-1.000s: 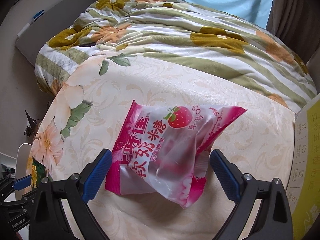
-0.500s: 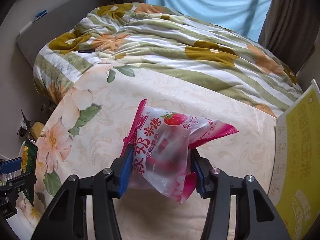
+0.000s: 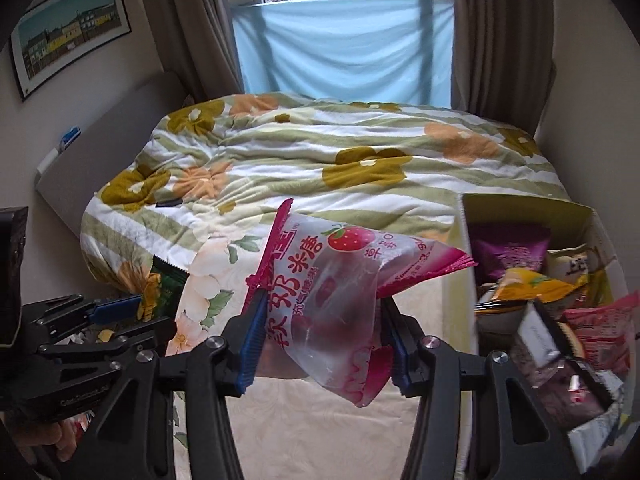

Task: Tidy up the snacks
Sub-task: 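Lift both held packets and carry them over the yellow-green box, then open both grippers to drop the packets into the box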

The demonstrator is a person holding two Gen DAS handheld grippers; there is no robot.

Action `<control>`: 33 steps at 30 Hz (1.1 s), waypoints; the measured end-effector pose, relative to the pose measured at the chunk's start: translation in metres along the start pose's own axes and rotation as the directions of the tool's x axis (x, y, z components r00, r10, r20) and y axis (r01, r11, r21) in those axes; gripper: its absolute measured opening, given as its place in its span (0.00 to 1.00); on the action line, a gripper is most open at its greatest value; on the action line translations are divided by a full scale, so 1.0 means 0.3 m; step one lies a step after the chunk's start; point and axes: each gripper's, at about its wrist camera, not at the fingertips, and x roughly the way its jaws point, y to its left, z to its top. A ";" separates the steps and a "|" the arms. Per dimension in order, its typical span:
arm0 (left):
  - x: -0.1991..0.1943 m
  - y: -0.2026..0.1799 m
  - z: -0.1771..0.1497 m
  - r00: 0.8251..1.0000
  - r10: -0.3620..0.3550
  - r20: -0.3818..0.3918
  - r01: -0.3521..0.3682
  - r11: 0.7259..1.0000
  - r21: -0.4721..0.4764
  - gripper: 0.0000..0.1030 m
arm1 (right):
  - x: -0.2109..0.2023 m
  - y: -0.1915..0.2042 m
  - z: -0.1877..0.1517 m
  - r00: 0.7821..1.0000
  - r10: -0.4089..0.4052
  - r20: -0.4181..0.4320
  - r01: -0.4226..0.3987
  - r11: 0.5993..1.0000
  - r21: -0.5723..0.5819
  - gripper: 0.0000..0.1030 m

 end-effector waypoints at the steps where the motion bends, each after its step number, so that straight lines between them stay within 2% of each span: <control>1: -0.007 -0.039 0.029 1.000 -0.017 0.012 0.017 1.000 0.017 0.39 | -0.035 -0.030 0.008 1.000 -0.010 0.010 0.009 1.000 0.013 0.47; 7: -0.031 -0.308 0.178 0.992 -0.108 0.068 0.101 0.990 0.094 0.39 | -0.208 -0.243 0.039 0.994 -0.084 0.063 0.080 0.995 0.064 0.47; 12: 0.021 -0.543 0.273 0.981 -0.179 0.069 0.170 0.978 0.124 0.39 | -0.296 -0.427 0.039 0.990 -0.121 0.075 0.115 0.990 0.083 0.47; 18: 0.170 -0.779 0.379 0.975 -0.218 0.034 0.213 0.969 0.125 0.39 | -0.314 -0.653 0.023 0.990 -0.128 0.056 0.121 0.986 0.115 0.47; 25: 0.331 -0.937 0.439 0.979 -0.202 -0.034 0.205 0.972 0.114 0.41 | -0.305 -0.792 0.003 0.994 -0.105 0.039 0.098 0.985 0.143 0.47; 26: 0.349 -0.950 0.442 0.982 -0.187 -0.041 0.190 0.975 0.111 0.43 | -0.298 -0.806 0.000 0.994 -0.102 0.034 0.096 0.985 0.144 0.47; 27: 0.361 -0.951 0.440 0.983 -0.178 -0.046 0.182 0.978 0.106 0.57 | -0.292 -0.822 -0.004 0.995 -0.099 0.027 0.094 0.985 0.144 0.47; 28: 0.373 -0.955 0.436 0.983 -0.175 -0.051 0.179 0.979 0.095 0.85 | -0.287 -0.837 -0.007 0.995 -0.095 0.022 0.091 0.985 0.146 0.47; 29: 0.379 -0.943 0.434 0.984 -0.172 -0.046 0.176 0.981 0.085 0.97 | -0.285 -0.852 -0.008 0.996 -0.091 0.019 0.087 0.985 0.150 0.47; 31: 0.364 -0.931 0.417 0.987 -0.159 -0.012 0.160 0.985 0.067 0.99 | -0.285 -0.878 -0.012 0.997 -0.079 0.015 0.076 0.985 0.157 0.47; 33: 0.354 -0.913 0.397 0.990 -0.139 -0.015 0.139 0.988 0.066 0.99 | -0.284 -0.891 -0.013 0.998 -0.068 0.013 0.065 0.985 0.157 0.47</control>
